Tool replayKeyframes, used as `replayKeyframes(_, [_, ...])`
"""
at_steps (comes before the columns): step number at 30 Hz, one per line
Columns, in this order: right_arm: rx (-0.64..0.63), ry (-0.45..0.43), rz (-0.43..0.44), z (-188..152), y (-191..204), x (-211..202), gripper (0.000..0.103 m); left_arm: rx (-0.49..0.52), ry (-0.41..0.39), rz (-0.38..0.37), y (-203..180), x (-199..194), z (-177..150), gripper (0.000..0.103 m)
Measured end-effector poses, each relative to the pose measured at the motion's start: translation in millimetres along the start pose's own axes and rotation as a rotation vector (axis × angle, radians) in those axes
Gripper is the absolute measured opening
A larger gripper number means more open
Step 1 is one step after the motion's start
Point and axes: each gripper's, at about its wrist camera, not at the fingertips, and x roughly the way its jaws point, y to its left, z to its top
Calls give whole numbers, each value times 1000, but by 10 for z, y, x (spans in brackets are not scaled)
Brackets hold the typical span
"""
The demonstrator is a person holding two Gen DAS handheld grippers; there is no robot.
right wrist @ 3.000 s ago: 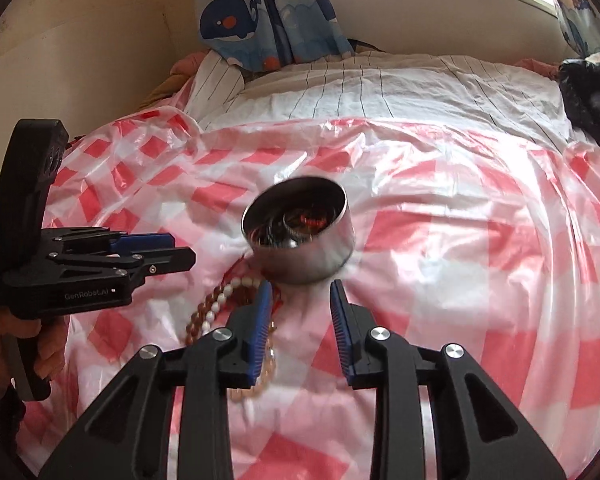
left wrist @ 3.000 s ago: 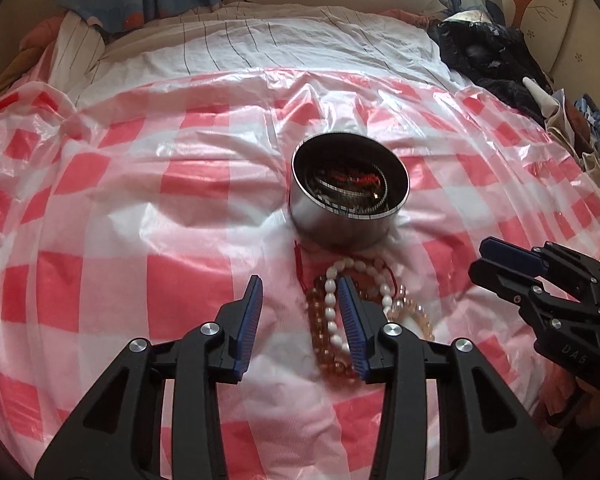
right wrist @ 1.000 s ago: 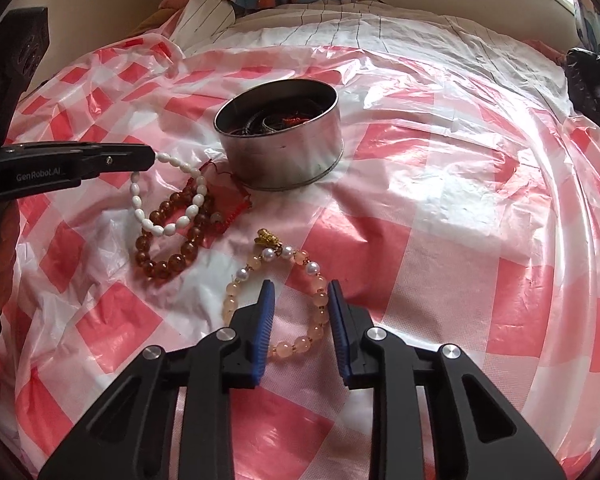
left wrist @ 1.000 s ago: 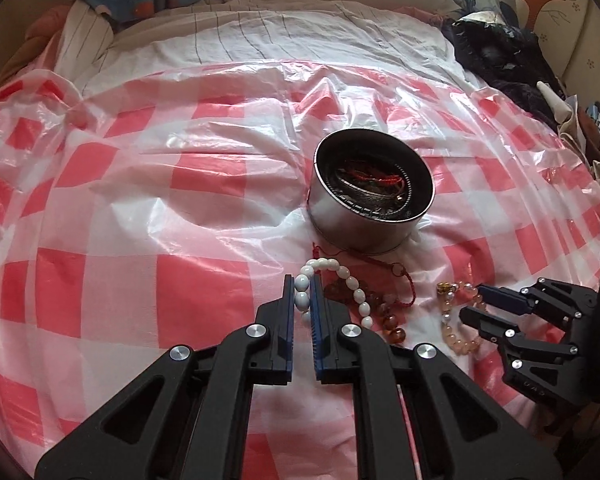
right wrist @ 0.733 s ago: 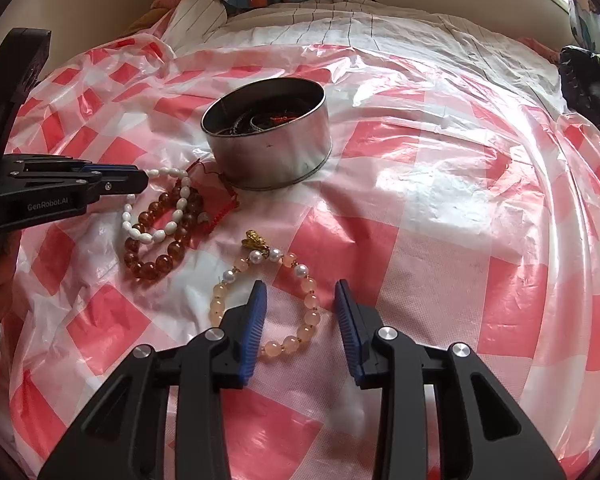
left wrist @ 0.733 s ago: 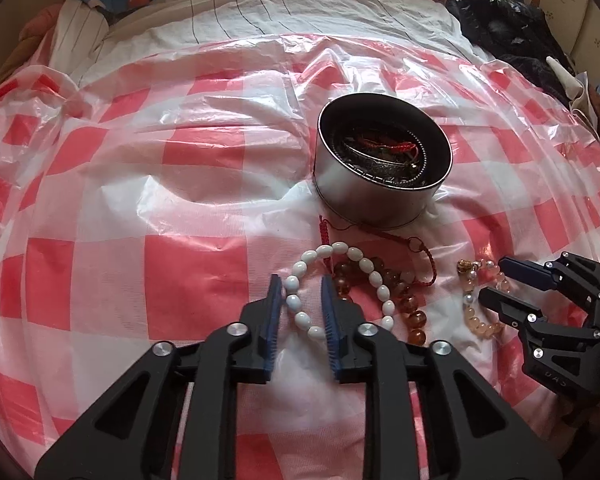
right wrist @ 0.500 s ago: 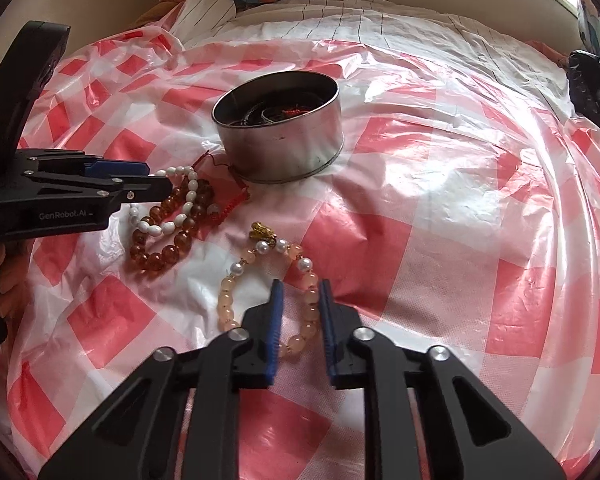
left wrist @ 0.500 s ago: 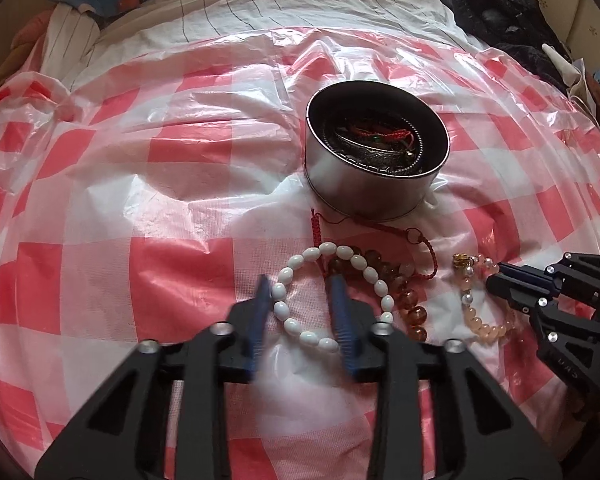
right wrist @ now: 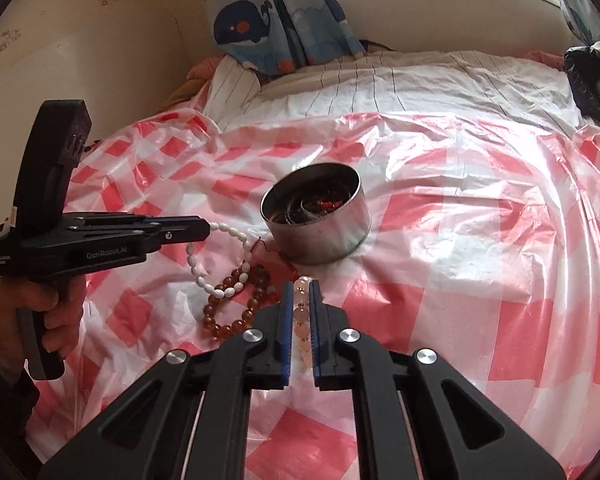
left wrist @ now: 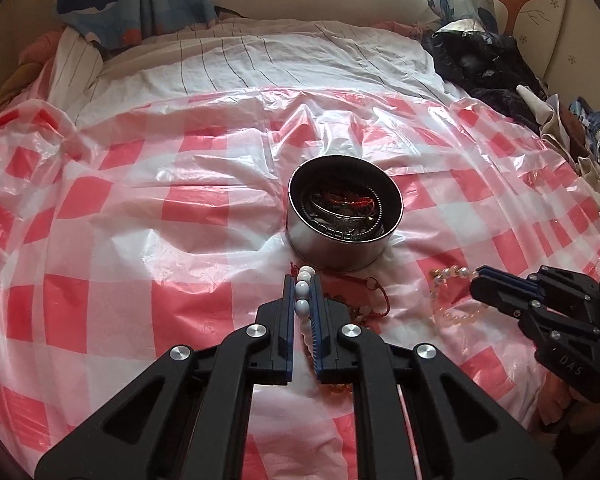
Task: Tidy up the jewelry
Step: 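Lift both bead bracelets and carry them toward the silver tin, then lower both bead bracelets into the tin and open both grippers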
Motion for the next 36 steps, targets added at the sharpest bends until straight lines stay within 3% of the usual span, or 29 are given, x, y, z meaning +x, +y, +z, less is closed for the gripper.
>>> replayKeyframes(5, [6, -47, 15, 40, -4, -89, 8, 23, -15, 55, -17, -16, -5, 6])
replayKeyframes(16, [1, -54, 23, 27, 19, -88, 8, 73, -52, 111, -63, -128, 20, 6])
replayKeyframes(36, [2, -69, 17, 27, 28, -105, 8, 67, -70, 85, -68, -198, 51, 6])
